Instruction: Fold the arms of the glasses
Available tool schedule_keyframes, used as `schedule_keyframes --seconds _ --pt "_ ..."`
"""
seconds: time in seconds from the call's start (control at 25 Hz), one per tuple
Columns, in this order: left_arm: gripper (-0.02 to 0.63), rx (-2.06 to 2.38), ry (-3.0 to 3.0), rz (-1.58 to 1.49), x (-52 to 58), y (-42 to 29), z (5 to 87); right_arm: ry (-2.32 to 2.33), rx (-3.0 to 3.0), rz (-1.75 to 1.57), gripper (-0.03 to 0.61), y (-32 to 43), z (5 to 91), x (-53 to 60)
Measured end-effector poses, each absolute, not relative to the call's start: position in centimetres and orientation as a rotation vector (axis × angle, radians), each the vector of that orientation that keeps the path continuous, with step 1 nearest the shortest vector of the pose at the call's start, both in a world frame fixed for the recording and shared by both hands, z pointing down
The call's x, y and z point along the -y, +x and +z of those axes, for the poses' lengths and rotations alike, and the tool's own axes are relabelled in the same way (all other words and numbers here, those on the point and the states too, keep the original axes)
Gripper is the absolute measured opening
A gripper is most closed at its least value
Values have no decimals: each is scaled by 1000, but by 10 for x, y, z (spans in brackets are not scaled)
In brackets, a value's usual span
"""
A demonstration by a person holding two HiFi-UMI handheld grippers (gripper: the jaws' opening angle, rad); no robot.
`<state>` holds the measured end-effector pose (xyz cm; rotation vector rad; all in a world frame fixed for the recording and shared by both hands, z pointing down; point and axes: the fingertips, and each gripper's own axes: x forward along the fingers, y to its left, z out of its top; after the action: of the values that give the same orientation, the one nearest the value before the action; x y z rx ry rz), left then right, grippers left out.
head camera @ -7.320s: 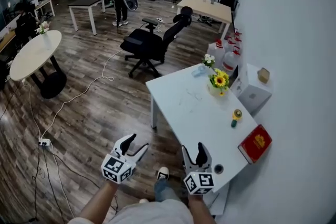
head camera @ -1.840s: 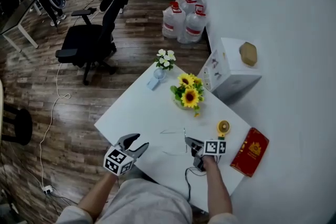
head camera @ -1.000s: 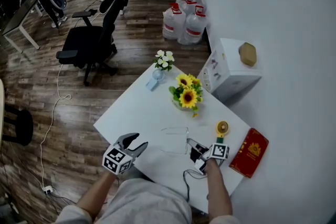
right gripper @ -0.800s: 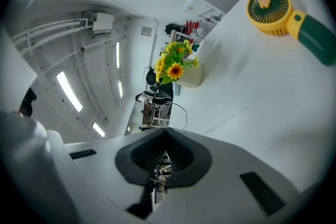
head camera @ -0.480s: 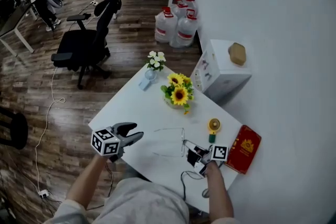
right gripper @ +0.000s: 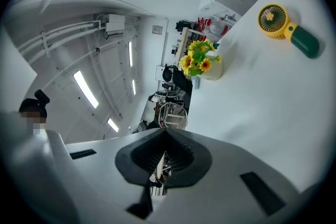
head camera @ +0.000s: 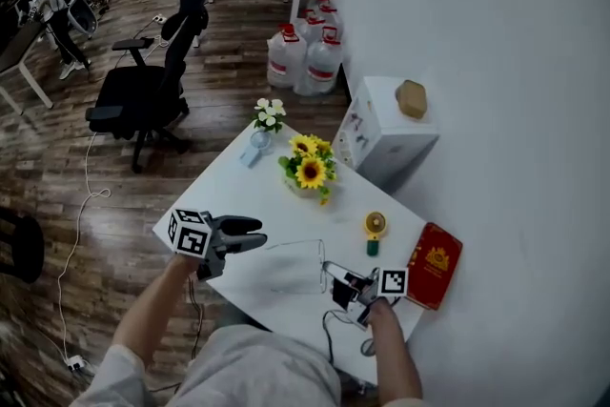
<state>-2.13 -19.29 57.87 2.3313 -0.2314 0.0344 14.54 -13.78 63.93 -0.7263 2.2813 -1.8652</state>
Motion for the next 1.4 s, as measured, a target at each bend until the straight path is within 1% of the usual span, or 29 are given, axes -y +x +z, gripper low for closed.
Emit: schedule_keyframes --seconds 0.36,0.48,0.6,0.72,0.8,0.92,0.96,1.12,1.4 --pt "210 -13 2225 189 174 9 587 -707 -2286 -1862 6 143 628 122" --pt "175 -51 2203 252 168 15 596 -702 -2286 -1858 6 142 625 119" --pt "158 -90 2185 296 161 22 601 -722 -2321 -1832 6 146 626 117" --pt "125 -155 2171 325 152 30 601 -714 -2287 -1851 6 146 623 114" --pt "95 -197 2171 343 146 35 599 -703 -2296 -1833 6 146 620 115" --pt "29 -229 2190 366 141 43 597 -718 -2317 -1814 6 150 619 117" --pt "20 -244 2194 375 138 46 596 -738 -2324 -1813 6 152 620 118" --pt "20 -307 2213 444 127 57 594 -705 -2363 -1747 6 151 611 123" --pt "20 -358 2205 450 121 73 591 -719 -2281 -1767 7 152 609 127"
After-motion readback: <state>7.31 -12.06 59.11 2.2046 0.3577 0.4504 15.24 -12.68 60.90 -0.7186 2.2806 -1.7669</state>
